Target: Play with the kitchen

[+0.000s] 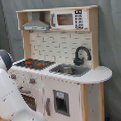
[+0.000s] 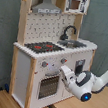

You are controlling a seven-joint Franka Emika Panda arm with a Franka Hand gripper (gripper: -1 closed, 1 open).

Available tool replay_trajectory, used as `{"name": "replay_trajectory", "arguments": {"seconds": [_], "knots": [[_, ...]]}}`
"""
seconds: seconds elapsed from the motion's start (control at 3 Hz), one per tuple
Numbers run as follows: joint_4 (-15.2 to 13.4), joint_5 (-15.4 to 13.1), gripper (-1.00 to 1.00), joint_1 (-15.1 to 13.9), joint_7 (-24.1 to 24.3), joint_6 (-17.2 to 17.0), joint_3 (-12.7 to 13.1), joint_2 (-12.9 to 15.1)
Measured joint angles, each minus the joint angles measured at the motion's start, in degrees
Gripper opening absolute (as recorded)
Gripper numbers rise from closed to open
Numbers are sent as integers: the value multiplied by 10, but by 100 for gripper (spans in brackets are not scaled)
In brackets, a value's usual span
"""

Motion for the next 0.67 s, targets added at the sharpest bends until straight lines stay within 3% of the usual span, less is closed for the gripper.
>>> {"name": "replay_trajectory", "arguments": {"seconds": [0.33,0.67], "knots": [[-11,-13,100,20,-31,-37,0,18],[-29,-41,100,36,-71,-65,0,19]]}}
